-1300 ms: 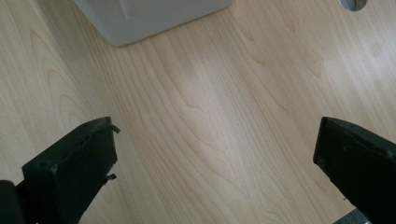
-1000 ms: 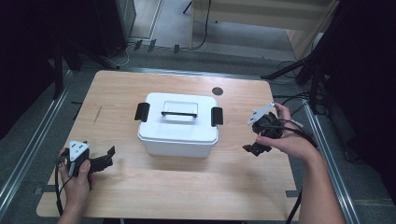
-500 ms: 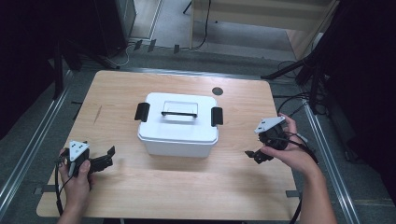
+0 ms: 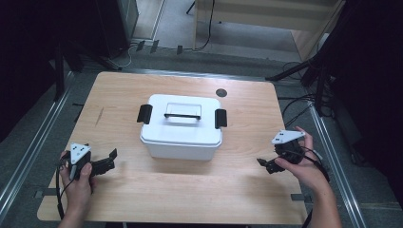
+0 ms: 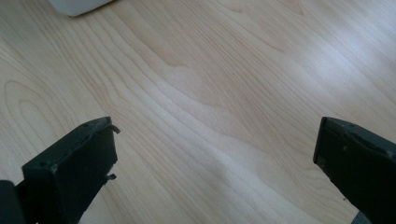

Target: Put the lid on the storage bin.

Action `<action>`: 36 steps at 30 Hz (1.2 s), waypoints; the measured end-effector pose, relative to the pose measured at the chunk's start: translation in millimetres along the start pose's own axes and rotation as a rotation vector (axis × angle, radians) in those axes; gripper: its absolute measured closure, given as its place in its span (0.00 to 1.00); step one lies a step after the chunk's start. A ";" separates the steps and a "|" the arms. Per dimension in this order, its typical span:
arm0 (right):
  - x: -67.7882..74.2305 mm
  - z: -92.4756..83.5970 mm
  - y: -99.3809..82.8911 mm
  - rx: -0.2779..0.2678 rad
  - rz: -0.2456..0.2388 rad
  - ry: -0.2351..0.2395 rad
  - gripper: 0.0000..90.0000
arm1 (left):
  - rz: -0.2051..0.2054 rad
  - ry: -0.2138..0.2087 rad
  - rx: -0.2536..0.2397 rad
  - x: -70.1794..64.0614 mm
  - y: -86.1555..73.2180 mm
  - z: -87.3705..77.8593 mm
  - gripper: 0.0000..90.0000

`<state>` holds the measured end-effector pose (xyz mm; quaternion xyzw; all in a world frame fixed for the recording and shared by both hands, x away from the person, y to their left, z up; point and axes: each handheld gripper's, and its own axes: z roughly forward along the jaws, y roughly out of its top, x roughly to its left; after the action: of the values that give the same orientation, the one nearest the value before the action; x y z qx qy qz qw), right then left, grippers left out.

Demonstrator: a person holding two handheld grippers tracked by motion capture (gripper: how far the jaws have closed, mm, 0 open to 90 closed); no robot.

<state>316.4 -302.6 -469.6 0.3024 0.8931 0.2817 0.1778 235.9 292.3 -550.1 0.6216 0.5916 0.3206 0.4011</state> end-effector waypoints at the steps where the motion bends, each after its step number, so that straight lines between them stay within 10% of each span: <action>1: 0.2 -0.3 -2.8 -0.004 0.011 -0.008 0.00 | 0.001 0.000 0.001 0.0 0.0 0.0 0.00; 36: 15.7 0.2 -113.0 -0.321 0.404 -0.142 0.00 | -0.001 0.003 -0.003 0.0 -0.1 0.0 0.00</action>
<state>255.0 -366.8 -541.0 0.4616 0.7438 0.4276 0.2256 235.9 292.3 -550.2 0.6201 0.5921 0.3221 0.4015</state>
